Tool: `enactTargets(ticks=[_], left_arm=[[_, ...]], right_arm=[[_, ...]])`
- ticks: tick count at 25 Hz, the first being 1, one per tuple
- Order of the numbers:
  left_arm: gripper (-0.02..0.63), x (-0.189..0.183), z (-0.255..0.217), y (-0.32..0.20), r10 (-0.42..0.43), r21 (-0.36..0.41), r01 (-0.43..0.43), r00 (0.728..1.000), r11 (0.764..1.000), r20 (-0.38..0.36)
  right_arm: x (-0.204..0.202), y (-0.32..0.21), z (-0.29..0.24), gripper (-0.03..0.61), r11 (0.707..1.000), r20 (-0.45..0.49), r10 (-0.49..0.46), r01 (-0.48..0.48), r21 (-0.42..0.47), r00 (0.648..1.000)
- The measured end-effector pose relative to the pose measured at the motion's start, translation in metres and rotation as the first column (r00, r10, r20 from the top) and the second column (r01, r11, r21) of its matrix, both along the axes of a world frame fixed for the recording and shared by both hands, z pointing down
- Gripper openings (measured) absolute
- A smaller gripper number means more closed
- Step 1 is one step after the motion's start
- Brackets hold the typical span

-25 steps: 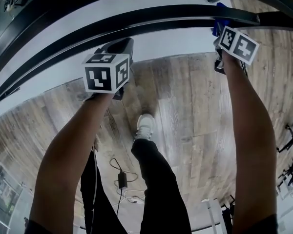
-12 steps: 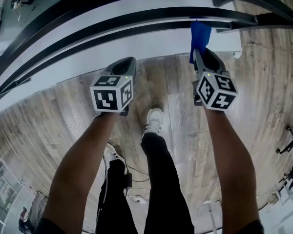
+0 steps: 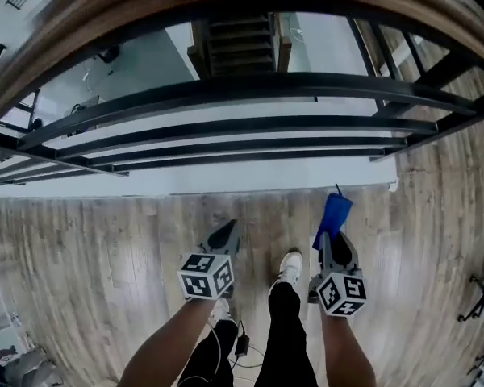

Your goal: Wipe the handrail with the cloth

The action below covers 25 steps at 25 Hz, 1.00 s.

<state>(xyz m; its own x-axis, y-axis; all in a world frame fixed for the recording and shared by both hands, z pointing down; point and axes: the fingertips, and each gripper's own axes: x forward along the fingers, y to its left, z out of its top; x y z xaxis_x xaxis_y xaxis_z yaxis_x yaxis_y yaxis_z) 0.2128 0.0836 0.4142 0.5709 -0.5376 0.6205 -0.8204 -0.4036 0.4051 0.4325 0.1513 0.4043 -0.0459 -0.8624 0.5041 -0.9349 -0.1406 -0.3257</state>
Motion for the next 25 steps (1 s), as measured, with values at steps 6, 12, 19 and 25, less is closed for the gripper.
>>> enactTargets(ticks=[6,12,19,25], left_arm=[[0.002,-0.107,-0.154,0.045,0.044,0.19,-0.047,0.999,0.981,0.02],[0.003,-0.221,-0.288,0.111,0.021,0.309,-0.026,1.0,0.951,0.018],[0.002,-0.268,-0.393,0.187,-0.009,0.438,0.011,1.0,0.899,-0.007],[0.002,-0.273,-0.419,0.231,0.028,0.446,-0.016,0.999,0.895,-0.022]], right_arm=[[-0.102,0.062,-0.127,0.106,0.998,0.002,-0.059,0.059,0.026,0.998],[-0.186,0.131,-0.261,0.107,0.982,-0.179,-0.151,0.169,0.09,0.972],[-0.26,0.19,-0.368,0.106,0.954,-0.283,-0.151,0.214,0.208,0.947],[-0.296,0.215,-0.399,0.106,0.931,-0.304,-0.198,0.276,0.238,0.932]])
